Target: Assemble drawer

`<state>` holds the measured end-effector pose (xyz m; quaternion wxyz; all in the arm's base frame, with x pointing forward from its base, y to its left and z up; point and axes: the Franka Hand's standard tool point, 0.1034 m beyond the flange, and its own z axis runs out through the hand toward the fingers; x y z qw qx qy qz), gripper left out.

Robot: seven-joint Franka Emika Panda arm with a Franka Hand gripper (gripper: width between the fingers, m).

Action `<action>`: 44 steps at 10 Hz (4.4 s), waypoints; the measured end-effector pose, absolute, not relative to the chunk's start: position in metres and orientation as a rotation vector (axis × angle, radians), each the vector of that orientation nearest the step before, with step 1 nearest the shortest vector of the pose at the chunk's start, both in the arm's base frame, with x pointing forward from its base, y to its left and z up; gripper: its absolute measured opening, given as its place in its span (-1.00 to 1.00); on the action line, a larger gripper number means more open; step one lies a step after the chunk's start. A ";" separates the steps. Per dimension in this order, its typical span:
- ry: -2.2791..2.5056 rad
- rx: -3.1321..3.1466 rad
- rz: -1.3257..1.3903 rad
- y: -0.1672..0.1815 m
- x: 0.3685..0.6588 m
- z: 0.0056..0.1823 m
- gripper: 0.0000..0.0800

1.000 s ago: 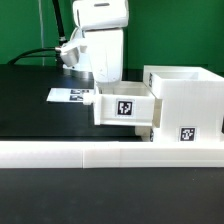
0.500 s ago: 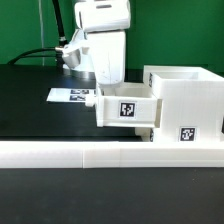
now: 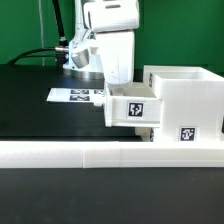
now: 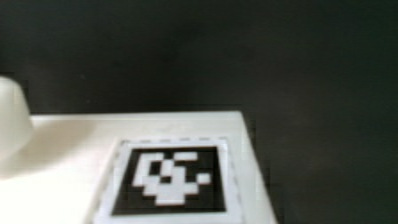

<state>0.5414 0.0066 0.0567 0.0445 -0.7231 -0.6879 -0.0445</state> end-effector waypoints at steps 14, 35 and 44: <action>-2.082 -2.235 -0.133 0.011 0.547 0.058 0.32; -2.103 -2.009 -0.225 -0.065 0.574 0.064 0.62; -2.074 -2.018 -0.300 -0.028 0.603 0.061 0.62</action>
Offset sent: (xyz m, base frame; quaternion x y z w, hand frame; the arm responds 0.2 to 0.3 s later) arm 0.0110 0.0121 -0.0014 -0.0095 -0.0057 -0.0833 0.9965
